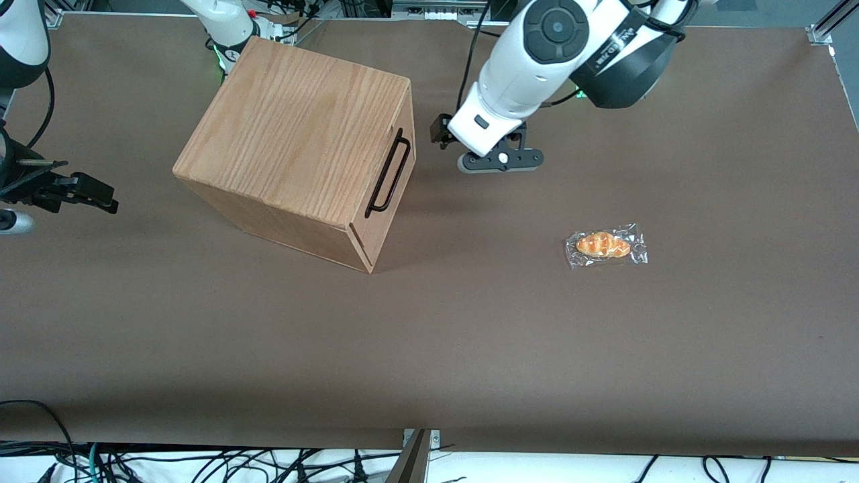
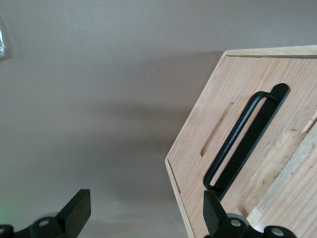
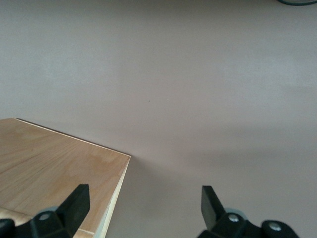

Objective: Open top drawer with left arm
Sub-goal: 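Move the left gripper toward the black handle on the wooden cabinet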

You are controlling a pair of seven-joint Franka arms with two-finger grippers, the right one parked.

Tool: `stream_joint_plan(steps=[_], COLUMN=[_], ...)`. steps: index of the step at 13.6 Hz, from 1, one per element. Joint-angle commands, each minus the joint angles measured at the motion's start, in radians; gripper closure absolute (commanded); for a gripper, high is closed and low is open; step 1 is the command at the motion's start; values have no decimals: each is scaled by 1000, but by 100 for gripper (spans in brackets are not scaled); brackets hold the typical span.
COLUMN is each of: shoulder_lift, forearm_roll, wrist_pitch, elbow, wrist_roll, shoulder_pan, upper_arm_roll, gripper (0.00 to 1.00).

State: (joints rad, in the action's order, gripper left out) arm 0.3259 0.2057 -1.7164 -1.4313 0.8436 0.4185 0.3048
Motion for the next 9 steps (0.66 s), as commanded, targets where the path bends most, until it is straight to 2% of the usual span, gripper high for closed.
stream_joint_plan(steps=[1, 5, 9], shoulder_lift=[59, 99, 120], forearm_roll=[-25, -57, -58], wrist_pitch=[5, -77, -106], elbow=[69, 71, 72], wrist_roll=[35, 101, 114], shoulder_pan=[43, 91, 103], upper_arm_roll=[-9, -9, -9], gripper=[0, 0, 0])
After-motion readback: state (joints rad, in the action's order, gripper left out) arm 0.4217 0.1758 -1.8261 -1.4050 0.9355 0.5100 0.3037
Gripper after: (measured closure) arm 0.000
